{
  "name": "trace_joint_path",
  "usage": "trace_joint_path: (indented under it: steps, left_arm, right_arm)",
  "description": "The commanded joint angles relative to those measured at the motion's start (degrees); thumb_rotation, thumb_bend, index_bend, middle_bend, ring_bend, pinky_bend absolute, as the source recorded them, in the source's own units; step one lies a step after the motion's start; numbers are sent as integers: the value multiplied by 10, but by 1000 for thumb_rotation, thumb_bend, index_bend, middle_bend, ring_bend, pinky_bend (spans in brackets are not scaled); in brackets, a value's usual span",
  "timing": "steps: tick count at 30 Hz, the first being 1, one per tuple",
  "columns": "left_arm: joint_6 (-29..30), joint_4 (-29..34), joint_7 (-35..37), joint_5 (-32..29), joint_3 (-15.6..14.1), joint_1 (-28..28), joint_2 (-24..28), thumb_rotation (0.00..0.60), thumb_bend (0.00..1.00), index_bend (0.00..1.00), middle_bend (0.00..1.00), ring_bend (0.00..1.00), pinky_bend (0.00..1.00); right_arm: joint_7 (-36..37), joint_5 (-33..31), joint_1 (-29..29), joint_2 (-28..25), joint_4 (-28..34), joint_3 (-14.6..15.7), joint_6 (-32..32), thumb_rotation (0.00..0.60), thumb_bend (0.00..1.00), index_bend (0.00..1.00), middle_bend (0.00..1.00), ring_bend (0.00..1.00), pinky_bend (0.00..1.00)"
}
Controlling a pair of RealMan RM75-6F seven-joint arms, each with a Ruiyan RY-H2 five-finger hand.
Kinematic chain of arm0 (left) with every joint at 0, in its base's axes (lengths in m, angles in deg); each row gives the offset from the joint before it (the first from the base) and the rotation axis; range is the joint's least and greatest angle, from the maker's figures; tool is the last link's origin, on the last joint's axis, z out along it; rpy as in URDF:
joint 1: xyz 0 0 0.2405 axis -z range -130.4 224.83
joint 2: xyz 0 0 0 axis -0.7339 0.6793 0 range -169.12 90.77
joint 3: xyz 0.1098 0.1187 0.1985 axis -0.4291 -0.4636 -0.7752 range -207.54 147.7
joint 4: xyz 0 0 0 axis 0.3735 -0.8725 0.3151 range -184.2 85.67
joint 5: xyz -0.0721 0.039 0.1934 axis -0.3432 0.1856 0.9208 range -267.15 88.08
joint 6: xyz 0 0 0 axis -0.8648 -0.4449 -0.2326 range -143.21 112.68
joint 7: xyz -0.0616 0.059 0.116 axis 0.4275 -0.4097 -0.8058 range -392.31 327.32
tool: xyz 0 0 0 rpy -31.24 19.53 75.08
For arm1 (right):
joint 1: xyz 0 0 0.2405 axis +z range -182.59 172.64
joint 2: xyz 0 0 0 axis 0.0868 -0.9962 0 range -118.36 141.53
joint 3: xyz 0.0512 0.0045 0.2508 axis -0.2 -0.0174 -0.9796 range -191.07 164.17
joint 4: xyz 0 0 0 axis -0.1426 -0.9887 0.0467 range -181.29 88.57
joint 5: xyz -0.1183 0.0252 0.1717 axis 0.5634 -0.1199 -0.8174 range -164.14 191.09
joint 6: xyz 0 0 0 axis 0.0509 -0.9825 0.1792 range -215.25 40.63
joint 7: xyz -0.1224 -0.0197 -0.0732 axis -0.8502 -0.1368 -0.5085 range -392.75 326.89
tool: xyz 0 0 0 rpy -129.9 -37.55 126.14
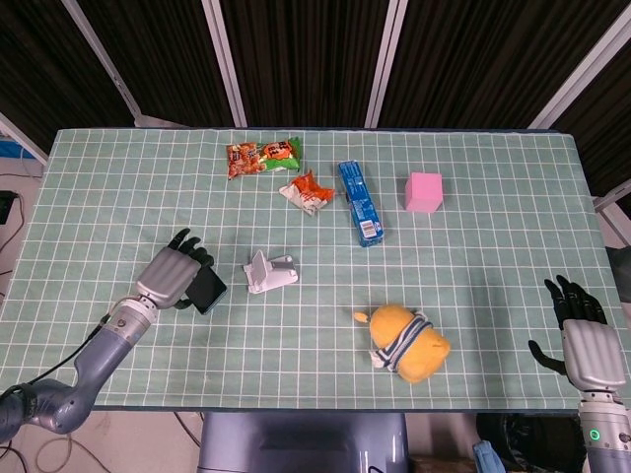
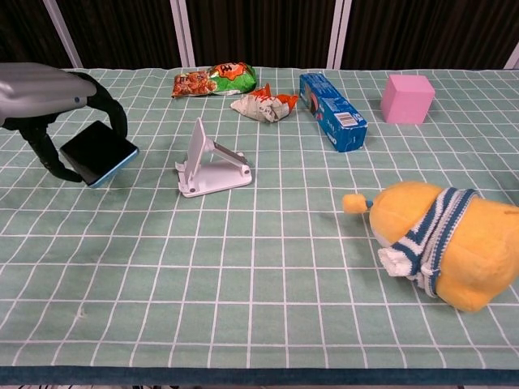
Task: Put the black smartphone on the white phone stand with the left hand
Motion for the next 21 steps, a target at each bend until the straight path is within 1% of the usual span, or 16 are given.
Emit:
trace_joint_path:
  steps: [1, 8, 14, 16, 17, 21]
  left_arm:
    - [31, 12, 20, -21, 25, -10, -12, 600, 523, 610, 628, 110, 0]
    - [87, 43, 68, -84, 77, -30, -54, 600, 518, 595, 618, 115, 0]
    - [120, 72, 78, -152, 112, -35, -87, 600, 515, 595, 618, 114, 0]
    - [131, 84, 85, -179, 126, -36, -100, 600, 514, 595, 618, 115, 0]
    - [137, 93, 94, -201, 138, -37, -109, 600, 514, 595, 618, 115, 0]
    - [148, 116, 115, -259, 170, -37, -125, 600, 514, 595, 619, 115, 0]
  right_arm:
    - [0, 0, 0, 0, 0, 0, 0, 600, 351, 4, 0, 0, 120]
    - [0, 0, 0, 0, 0, 0, 0, 600, 351, 4, 0, 0, 120]
    - [1, 0, 0, 0, 0, 0, 0, 600, 350, 4, 0, 0, 120]
    - [1, 0, 0, 0, 0, 0, 1, 600, 350, 4, 0, 0, 120]
    - [1, 0, 0, 0, 0, 0, 1, 600, 350, 4, 0, 0, 120]
    - [2, 0, 0, 0, -1, 0, 1, 600, 351, 4, 0, 0, 120]
